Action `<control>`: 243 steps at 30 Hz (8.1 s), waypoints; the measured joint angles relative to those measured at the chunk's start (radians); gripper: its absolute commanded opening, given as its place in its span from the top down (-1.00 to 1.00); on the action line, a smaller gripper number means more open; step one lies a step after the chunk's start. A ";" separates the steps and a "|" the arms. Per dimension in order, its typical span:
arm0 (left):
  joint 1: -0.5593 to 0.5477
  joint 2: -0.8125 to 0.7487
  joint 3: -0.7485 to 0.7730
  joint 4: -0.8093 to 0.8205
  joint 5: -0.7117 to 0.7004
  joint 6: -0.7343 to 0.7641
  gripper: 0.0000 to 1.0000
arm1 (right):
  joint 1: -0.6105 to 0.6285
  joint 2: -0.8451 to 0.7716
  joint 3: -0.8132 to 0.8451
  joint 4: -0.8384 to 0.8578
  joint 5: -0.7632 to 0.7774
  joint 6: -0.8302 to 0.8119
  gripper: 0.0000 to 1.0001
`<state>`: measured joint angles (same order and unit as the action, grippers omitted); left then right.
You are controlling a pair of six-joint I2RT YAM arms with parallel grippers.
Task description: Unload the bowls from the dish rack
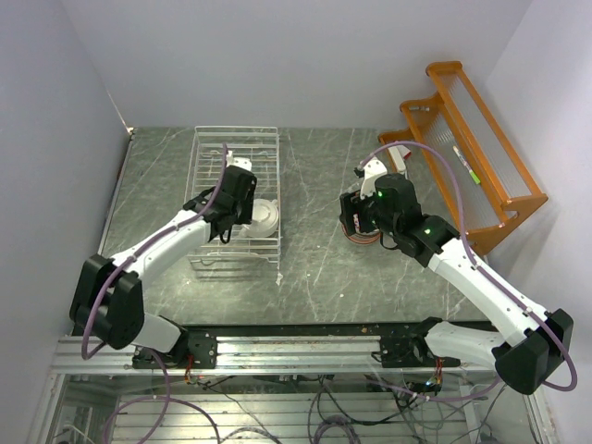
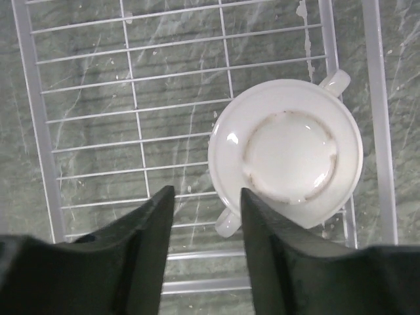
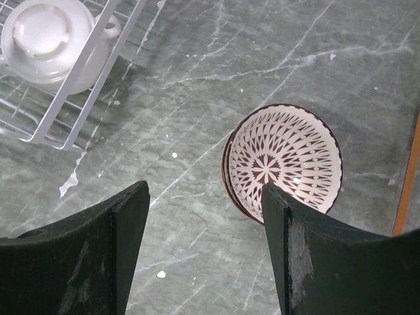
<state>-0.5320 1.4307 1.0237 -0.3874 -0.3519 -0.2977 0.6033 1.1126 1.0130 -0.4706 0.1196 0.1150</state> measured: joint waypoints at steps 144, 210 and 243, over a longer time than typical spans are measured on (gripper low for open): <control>0.052 0.072 -0.514 1.575 0.993 -0.874 0.85 | -0.165 0.064 -0.290 1.123 -0.760 0.686 -0.60; 0.038 -0.018 -0.687 1.720 0.997 -0.922 -0.82 | -0.139 0.607 0.553 0.184 -0.371 0.001 1.00; 0.038 -0.237 -0.704 1.460 1.011 -0.673 -0.84 | -0.180 1.254 1.049 -0.231 -0.009 -0.222 0.84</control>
<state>-0.4942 1.1938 0.3199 1.0721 0.6594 -0.9707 0.4229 2.3669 2.0621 -0.7013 0.1104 -0.1074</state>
